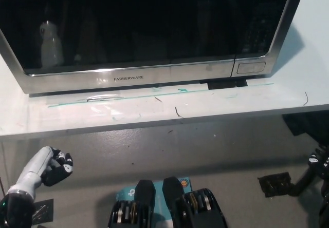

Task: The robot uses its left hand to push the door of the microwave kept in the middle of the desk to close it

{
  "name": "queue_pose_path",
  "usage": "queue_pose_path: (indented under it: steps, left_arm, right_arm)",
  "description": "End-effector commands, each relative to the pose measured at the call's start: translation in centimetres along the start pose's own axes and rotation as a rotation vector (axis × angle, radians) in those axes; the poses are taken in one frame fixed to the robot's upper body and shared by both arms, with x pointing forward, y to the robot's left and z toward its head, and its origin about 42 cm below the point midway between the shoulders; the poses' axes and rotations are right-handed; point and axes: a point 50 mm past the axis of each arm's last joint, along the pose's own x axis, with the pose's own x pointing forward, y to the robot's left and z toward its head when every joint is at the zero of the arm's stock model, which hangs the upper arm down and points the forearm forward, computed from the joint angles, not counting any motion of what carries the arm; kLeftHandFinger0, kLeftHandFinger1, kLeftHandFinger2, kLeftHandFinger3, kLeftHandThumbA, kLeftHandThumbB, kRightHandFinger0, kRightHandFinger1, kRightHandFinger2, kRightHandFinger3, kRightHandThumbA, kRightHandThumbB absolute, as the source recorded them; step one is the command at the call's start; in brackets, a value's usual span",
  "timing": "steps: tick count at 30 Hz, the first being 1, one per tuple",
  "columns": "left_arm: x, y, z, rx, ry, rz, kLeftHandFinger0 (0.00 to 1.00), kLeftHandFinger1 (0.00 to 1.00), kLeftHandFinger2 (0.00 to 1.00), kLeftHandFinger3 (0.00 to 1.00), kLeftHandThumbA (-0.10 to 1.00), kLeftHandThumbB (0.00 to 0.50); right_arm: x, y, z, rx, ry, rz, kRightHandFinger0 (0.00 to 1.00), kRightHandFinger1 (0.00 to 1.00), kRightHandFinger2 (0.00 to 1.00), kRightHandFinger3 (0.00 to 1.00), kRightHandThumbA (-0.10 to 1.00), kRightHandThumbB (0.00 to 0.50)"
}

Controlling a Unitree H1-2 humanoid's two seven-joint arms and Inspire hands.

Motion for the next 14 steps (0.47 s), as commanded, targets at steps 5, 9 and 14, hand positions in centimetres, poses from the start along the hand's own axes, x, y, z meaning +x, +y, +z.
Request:
queue_pose_path:
  steps: [5,9,14]
  left_arm:
    - [2.7,0.6,0.0,-0.048,0.018,0.076,0.14,0.19,0.32,0.46,-0.1,0.09]
    - [3.5,0.1,-0.3,-0.131,0.078,0.099,0.1,0.15,0.3,0.44,-0.08,0.113]
    - [4.5,-0.7,-0.8,-0.262,0.124,0.136,0.06,0.13,0.29,0.44,-0.1,0.083]
  right_arm:
    - [1.2,0.1,3.1,0.01,-0.098,0.013,0.82,0.75,0.78,0.78,0.45,0.0]
    - [1.1,0.2,3.2,0.024,-0.099,0.006,0.79,0.74,0.77,0.77,0.44,0.0]
    - [1.2,0.4,3.5,0.02,-0.106,0.011,0.82,0.76,0.79,0.78,0.44,0.0]
